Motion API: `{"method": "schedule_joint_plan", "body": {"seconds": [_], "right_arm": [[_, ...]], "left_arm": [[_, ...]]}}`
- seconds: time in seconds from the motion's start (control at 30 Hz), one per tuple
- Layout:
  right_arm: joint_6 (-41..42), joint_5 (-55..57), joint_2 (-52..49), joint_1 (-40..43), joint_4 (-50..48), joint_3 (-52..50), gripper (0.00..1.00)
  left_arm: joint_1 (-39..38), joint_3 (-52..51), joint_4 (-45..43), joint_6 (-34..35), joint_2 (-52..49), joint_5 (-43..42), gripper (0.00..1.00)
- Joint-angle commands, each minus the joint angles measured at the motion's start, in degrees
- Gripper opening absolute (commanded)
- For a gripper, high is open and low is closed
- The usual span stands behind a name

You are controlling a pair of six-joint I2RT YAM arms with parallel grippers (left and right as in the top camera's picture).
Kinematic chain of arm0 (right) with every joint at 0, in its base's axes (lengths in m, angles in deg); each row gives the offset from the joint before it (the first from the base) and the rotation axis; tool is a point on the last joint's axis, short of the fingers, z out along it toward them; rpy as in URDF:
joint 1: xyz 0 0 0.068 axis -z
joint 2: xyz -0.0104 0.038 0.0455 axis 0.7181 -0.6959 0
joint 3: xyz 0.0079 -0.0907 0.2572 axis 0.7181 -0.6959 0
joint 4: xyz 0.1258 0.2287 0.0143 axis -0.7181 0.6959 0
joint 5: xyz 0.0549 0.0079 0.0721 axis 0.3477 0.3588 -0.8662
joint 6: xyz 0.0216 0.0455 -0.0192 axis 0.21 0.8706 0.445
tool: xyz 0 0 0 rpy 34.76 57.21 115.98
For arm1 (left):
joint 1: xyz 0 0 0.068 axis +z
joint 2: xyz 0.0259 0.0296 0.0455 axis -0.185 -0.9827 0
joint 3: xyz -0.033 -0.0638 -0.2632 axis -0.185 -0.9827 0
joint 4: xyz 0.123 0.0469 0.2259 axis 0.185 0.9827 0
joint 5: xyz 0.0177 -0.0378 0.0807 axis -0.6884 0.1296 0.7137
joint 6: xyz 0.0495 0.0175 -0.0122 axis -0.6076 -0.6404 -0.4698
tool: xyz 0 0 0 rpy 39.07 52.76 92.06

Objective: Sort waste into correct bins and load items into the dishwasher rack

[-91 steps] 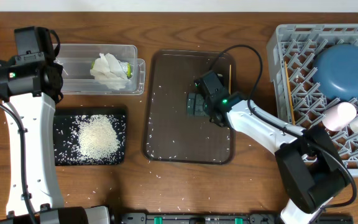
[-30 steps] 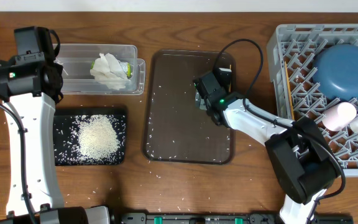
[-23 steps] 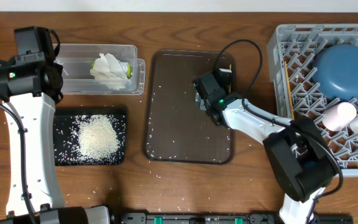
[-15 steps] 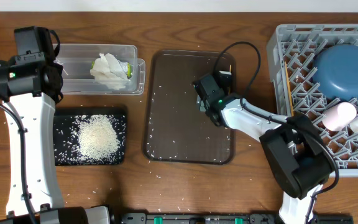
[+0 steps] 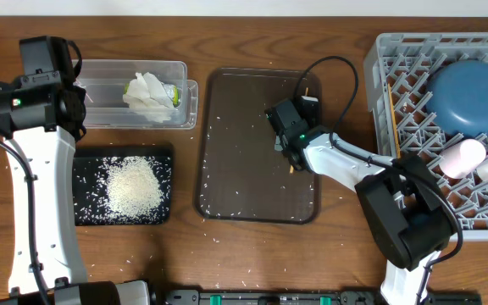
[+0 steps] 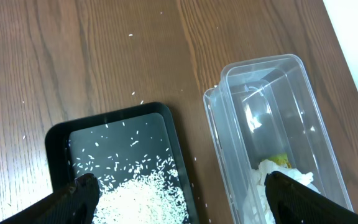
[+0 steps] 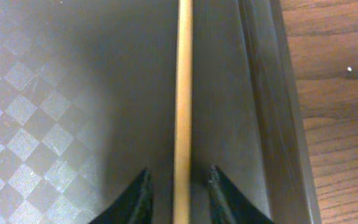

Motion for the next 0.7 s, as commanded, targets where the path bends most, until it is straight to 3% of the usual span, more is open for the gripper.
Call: {"method": "schedule_joint_plan", "body": {"seconds": [0.0,0.43,0.67], "right_arm": [[0.4,0.3,-0.6,0.3,0.6,0.1,0.24],[1.3,-1.4,-0.3,0.8,2.8,0.7,0.01],[1.4,-4.0,3.0,1.5,3.5,1.0,0.01]], "left_arm": [[0.2,0.0,0.2,-0.5,-0.3,1.4,0.88],[0.2,0.0,0.2,-0.5,-0.3,1.4,0.88],[0.2,0.0,0.1,-0.5,-0.3,1.4,0.88]]}}
